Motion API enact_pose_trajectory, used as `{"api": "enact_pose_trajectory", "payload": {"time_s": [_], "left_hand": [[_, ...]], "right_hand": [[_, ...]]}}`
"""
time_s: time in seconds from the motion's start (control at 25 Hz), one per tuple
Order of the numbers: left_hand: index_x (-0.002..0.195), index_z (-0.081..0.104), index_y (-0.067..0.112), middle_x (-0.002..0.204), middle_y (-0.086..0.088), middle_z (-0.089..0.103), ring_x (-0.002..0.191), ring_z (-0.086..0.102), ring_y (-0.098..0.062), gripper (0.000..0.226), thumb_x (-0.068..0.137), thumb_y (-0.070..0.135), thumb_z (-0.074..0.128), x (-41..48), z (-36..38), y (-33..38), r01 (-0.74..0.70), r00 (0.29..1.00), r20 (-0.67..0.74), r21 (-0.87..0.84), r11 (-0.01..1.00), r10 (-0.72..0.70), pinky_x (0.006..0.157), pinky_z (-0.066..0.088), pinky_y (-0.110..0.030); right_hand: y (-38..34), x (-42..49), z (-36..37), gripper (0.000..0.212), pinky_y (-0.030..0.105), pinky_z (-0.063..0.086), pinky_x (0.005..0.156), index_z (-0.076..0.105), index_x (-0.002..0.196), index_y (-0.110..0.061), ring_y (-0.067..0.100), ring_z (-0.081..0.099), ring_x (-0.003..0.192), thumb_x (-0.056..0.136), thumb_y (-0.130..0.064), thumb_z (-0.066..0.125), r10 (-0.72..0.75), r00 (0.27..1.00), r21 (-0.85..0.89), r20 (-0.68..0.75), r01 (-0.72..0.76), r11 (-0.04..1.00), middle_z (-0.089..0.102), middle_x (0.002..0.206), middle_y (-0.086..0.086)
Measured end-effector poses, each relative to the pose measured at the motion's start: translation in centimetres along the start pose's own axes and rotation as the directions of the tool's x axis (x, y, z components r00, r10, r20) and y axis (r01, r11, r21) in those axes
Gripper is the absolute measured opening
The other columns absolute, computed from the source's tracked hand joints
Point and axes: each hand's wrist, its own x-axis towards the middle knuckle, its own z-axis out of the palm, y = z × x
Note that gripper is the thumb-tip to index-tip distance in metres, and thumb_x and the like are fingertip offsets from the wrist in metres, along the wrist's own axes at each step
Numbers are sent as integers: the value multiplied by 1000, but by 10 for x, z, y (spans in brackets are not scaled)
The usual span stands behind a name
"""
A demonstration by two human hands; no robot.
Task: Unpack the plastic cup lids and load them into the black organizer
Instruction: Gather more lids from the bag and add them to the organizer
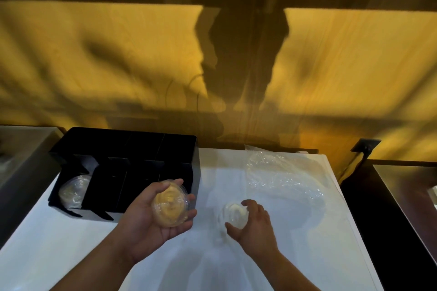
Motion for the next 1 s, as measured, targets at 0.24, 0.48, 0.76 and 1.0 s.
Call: {"api": "enact_pose_trajectory", "payload": {"time_s": [0.24,0.48,0.76,1.0], "left_hand": [[135,66,13,119,-29,70,92,71,-48,59,81,33,74,-7,-5,6,-29,998,-63,-32,999,27,68,64,-50],[131,70,16,124,-28,71,99,72,-48,55,81,36,77,-13,-12,12,-52,994,-98,-4,999,52,74,64,-49],[117,79,11,114,-23,75,95,75,-36,58,70,43,86,-32,-15,22,-77,997,-22,43,996,78,75,64,-45],[131,70,4,124,-29,70,108,72,-45,65,82,45,78,-51,-35,28,-119,993,13,-29,993,119,95,59,-56]], "right_hand": [[-65,-1,-41,82,34,57,80,57,134,-34,26,68,95,61,-62,84,97,888,704,449,-419,573,69,120,13],[-126,25,-84,44,51,62,83,62,139,-28,47,73,105,99,-42,67,-119,835,801,536,-460,384,66,133,21],[-196,7,-65,27,27,50,53,75,100,-14,16,68,68,90,-39,73,-300,844,675,445,-95,732,78,84,6],[-227,-2,-36,22,30,59,70,73,93,-20,13,73,77,87,-40,79,-321,847,600,424,2,800,80,89,3]]}}
